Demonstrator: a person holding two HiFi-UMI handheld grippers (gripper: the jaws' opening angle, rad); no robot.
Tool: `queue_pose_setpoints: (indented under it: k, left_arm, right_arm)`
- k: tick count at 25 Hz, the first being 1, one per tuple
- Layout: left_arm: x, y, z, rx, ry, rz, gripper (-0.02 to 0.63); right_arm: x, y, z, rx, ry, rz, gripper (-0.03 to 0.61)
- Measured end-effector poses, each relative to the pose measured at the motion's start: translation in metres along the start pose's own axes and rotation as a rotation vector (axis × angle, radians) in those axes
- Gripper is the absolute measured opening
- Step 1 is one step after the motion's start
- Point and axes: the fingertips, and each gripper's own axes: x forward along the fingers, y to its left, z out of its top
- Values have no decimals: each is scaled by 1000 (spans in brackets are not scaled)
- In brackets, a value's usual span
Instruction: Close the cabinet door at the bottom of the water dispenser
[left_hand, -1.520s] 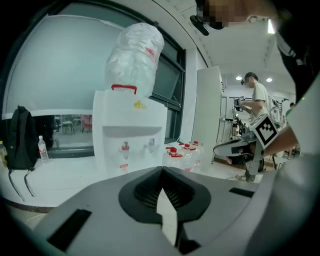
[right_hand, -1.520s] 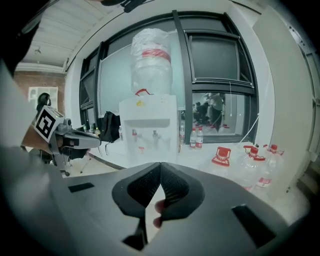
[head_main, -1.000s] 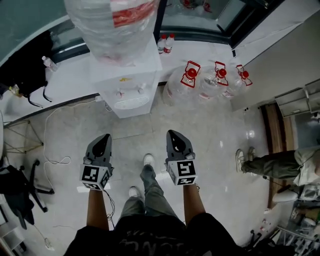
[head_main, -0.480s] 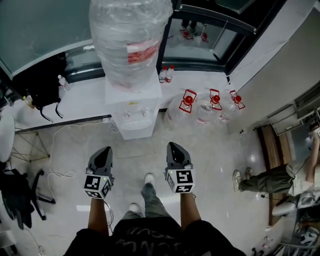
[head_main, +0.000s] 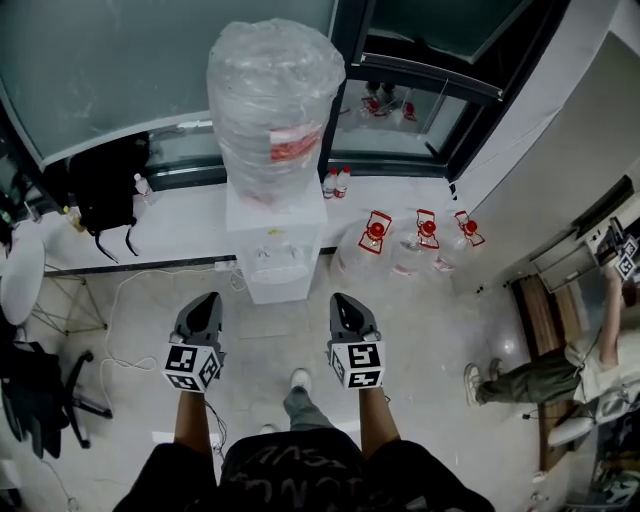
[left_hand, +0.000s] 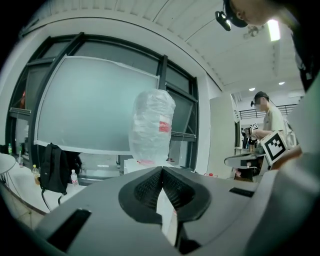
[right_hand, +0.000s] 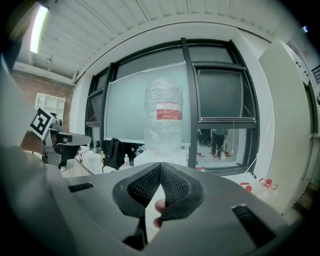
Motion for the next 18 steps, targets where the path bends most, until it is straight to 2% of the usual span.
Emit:
queue_pose_setpoints:
  k: [5, 18]
  left_arm:
    - [0, -7, 16, 51, -10, -25, 15]
    - [-8, 1, 48, 49, -67, -7, 15]
  right_arm:
    - [-4, 1, 13, -7, -17, -3, 12]
    - [-6, 2, 41, -14, -65, -16, 12]
